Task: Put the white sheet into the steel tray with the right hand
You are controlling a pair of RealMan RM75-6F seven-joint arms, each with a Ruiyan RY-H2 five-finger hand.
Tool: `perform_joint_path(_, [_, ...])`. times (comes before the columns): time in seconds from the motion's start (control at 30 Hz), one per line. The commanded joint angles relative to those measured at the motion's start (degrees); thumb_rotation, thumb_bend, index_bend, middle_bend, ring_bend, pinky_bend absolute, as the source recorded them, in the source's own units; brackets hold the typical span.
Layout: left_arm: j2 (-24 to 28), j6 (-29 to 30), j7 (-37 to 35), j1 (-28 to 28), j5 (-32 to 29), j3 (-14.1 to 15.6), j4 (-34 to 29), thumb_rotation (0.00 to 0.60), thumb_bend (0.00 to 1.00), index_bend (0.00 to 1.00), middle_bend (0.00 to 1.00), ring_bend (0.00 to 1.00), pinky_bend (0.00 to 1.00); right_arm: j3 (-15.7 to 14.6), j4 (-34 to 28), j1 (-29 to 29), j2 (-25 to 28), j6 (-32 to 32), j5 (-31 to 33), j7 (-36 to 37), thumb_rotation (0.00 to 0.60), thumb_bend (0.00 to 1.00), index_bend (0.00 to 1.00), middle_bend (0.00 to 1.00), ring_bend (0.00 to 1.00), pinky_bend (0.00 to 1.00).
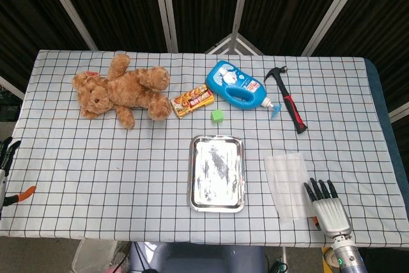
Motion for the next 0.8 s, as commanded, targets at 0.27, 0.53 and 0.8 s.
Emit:
perform_joint_path(0.27, [-0.1, -0.1, 0.3, 0.0, -0.3, -0.1, -0.2, 0.6, 0.0, 0.0, 0.0, 0.0, 0.0, -0.7, 0.5, 0.7, -0.6, 2.8, -5.1, 6.6, 0.6, 0.43, 0.3, 0.01, 0.0, 0.0])
perform_joint_path(0.53, [-0.1, -0.3, 0.3, -0.1, -0.7, -0.2, -0.2, 0.6, 0.0, 0.0, 0.0, 0.0, 0.0, -1.5, 3.5, 0.9, -1.8, 6.5, -10.2, 12.5, 0.6, 0.47, 0.51, 0.11, 0.0, 0.0])
perform_joint_path(0.8, [-0.1, -0.4, 0.2, -0.1, -0.8, -0.2, -0.2, 0.6, 0.0, 0.0, 0.0, 0.0, 0.0, -1.4, 4.0, 1.0, -2.0, 7.1, -10.8, 14.5, 0.6, 0.5, 0.61, 0.13, 0.0, 0.0])
